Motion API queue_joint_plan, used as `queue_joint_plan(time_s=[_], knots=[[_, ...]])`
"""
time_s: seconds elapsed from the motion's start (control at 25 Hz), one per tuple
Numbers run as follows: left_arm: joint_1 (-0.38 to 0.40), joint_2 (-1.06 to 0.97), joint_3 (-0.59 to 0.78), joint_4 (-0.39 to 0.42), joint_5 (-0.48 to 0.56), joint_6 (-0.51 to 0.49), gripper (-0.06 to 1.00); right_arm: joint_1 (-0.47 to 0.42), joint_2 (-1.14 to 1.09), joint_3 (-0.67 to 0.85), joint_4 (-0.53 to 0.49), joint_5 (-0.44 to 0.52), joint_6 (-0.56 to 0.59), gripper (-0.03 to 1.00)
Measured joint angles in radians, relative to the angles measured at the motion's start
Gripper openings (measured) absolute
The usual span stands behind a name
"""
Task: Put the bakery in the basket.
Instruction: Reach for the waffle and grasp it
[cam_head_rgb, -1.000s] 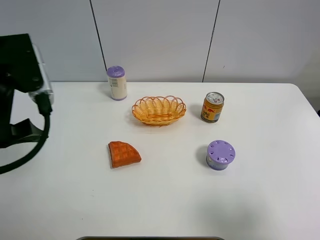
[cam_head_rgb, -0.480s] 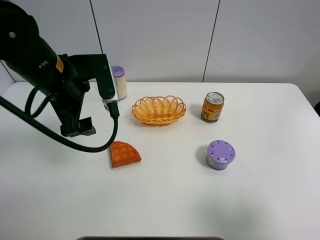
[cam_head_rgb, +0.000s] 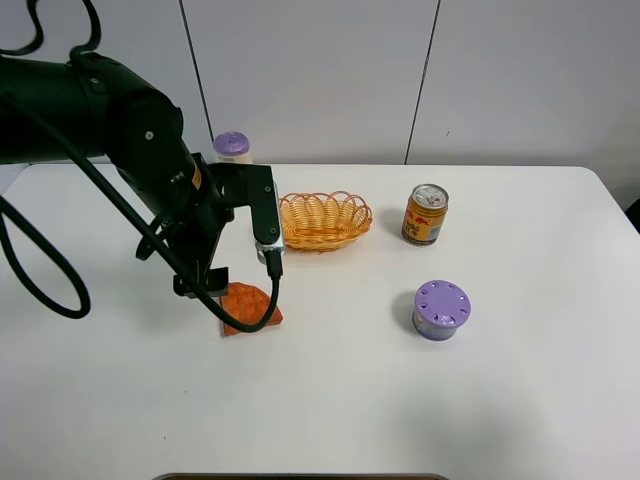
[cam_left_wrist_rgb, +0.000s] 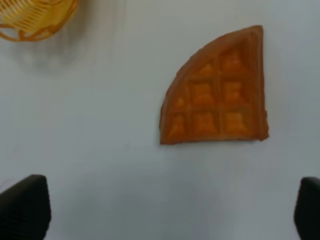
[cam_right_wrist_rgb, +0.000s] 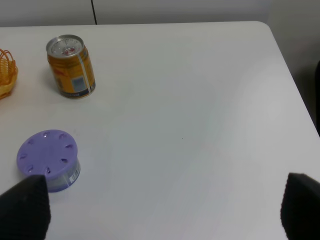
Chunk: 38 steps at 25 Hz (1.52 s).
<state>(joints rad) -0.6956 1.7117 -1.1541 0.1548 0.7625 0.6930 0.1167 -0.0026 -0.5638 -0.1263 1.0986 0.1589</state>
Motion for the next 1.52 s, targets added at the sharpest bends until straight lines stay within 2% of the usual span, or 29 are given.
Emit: queue_joint_plan(time_s=[0.2, 0.72, 1.52], knots=[[0.0, 0.069, 0.0, -0.031, -0.057, 0.002, 1.0, 0.0, 0.0, 0.0, 0.0, 0.0, 0.0, 0.91], [-0.008, 0.21, 0.0, -0.096, -0.121, 0.001, 1.0, 0.0, 0.0, 0.0, 0.0, 0.0, 0.0, 0.91], [-0.008, 0.353, 0.0, -0.106, -0.2, 0.001, 1.0, 0.0, 0.0, 0.0, 0.0, 0.0, 0.0, 0.91]])
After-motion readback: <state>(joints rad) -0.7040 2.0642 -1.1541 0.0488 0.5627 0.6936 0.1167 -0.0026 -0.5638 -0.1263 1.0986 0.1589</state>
